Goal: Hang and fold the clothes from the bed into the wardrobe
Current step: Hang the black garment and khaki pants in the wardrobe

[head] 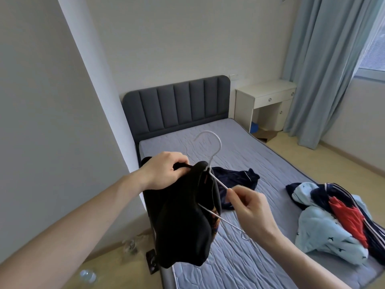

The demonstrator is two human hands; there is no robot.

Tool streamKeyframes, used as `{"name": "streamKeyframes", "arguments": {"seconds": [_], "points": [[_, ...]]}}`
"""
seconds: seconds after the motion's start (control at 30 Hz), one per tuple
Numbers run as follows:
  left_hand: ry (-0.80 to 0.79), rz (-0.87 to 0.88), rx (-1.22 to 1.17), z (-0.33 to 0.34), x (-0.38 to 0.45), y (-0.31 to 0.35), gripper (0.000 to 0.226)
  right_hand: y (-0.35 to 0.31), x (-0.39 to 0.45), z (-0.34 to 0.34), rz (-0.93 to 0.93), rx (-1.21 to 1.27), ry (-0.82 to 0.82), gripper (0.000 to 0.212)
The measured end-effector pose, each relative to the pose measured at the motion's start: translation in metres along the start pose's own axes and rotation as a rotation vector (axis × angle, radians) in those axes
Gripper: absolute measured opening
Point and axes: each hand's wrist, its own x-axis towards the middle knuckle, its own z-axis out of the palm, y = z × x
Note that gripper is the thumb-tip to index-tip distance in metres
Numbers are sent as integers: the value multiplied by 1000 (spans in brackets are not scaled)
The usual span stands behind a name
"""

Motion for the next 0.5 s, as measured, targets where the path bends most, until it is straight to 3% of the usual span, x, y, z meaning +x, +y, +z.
{"name": "streamKeyframes", "arguments": {"seconds": [0.03, 0.1, 0.13, 0.2, 0.27, 0.4, 0.5], "points": [[29, 10, -11, -2, 2, -2, 14, -3, 1, -2, -65, -25, 86, 11], [94, 12, -70, -4, 4, -6, 21, -9, -1, -5, -216, -46, 255, 20], [125, 6, -125, -6, 5, -6, 23, -8, -4, -4, -307, -22, 274, 22], [168, -2, -211, -9, 6, -5, 25, -2, -16, 5, -386, 57, 154, 20], [188, -9, -230, -12, 8, -3, 26, 9, -24, 19, -271, 75, -11, 27], [191, -20, -266, -19, 10, 7, 27, 33, -10, 37, 6, 151, -130, 59], [189, -18, -299, -23, 11, 13, 30, 41, 11, 48, 11, 205, -215, 53]]}}
